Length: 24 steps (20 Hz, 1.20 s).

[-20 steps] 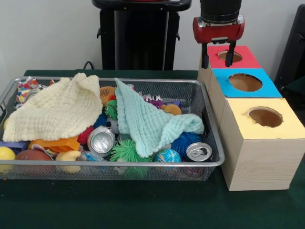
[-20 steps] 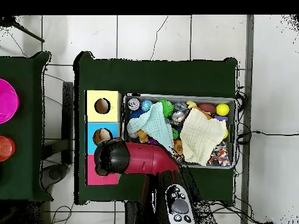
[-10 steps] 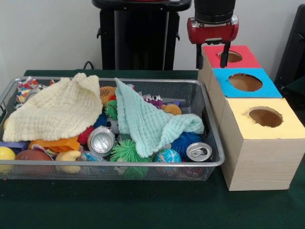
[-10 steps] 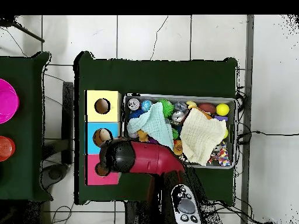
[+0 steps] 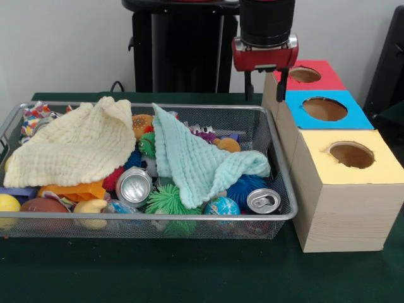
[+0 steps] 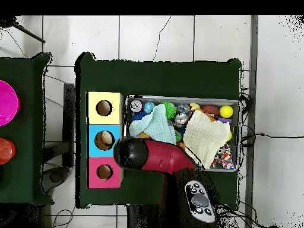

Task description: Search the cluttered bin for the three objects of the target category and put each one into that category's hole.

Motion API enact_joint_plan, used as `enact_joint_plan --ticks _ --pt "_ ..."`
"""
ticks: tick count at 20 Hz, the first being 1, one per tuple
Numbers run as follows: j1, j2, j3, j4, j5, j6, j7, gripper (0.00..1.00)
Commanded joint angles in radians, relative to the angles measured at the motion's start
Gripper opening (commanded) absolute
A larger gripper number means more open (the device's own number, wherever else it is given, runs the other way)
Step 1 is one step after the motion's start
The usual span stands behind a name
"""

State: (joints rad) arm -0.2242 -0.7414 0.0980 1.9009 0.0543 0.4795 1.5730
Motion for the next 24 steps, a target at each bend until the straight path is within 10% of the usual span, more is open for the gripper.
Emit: enact_joint_plan --ticks 1,24 --pt "-0.047 0.125 0.050 -0.134 -0.054 -0.028 0.039 1.00" --pt "-0.139 0.239 0.022 -0.138 -0.147 -0.137 0.055 1.00"
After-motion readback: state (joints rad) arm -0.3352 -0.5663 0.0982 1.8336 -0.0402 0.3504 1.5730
